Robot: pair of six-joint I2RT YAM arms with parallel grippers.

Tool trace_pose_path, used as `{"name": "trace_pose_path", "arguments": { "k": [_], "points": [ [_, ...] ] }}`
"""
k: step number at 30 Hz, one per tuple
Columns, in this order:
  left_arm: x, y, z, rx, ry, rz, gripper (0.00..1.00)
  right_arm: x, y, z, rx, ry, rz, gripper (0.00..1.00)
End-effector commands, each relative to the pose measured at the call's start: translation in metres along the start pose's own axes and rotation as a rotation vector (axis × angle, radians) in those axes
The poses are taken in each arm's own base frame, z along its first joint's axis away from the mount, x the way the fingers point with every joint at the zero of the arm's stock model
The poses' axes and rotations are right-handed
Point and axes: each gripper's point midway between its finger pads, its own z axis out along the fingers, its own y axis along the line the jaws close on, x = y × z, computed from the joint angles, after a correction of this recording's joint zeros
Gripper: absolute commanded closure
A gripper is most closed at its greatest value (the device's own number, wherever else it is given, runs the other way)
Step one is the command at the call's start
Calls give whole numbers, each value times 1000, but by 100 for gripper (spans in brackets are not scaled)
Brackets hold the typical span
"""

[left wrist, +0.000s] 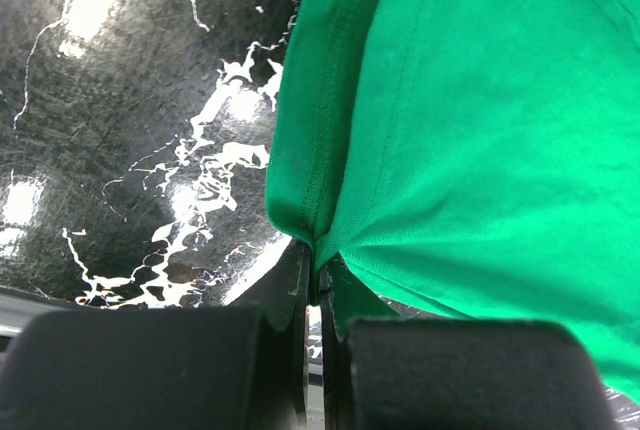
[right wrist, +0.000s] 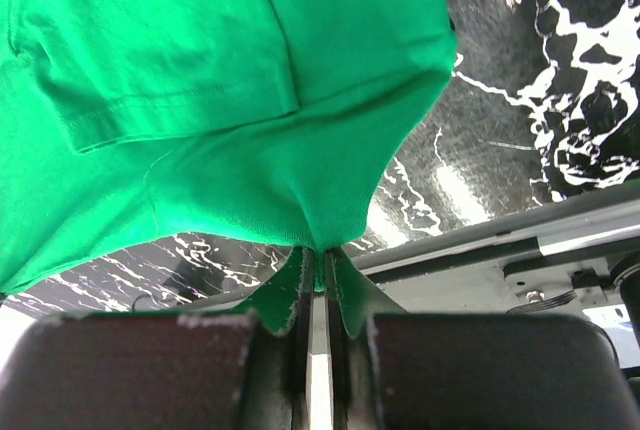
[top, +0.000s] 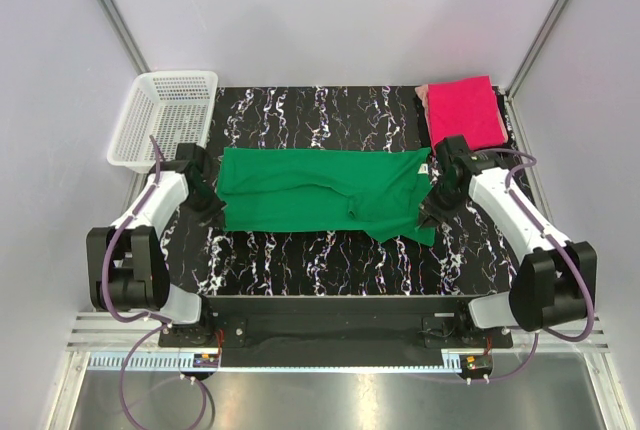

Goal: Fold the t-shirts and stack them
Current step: Fold the tshirt

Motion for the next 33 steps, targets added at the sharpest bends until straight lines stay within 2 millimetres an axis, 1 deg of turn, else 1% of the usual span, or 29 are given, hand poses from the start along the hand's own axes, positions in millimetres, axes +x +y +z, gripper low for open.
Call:
{"name": "trace_pose_path", "arguments": {
  "k": [1,8,13,14,20,21,23,24,29,33],
  "points": [
    [-13,-14,-19,73,-49,29,98,-16,5,-11,-6,-50,-33,100],
    [-22,-18,-27,99,-75,28,98,-28,11,-9,-6,-38,-54,100],
    [-28,-23,-31,115,-82,24,98,-40,19,-12,-21,-53,-75,100],
    [-29,-23,-30,111,-80,23,98,-42,19,-10,-15,-46,-76,100],
    [-35,-24,-29,109,-84,13,99,-53,31,-11,-28,-52,-108,100],
    [-37,-25,-28,107,-84,12,99,-58,34,-15,-38,-64,-114,100],
    [-38,-27,-28,112,-78,10,99,-63,36,-13,-36,-59,-120,100],
    [-39,-28,-28,113,-79,10,99,-67,40,-15,-43,-66,-130,100],
    [-45,-32,-26,111,-77,4,99,-80,47,-12,-35,-65,-144,100],
    [-54,-36,-27,108,-90,1,99,-91,54,-12,-37,-80,-155,100]
  ]
}}
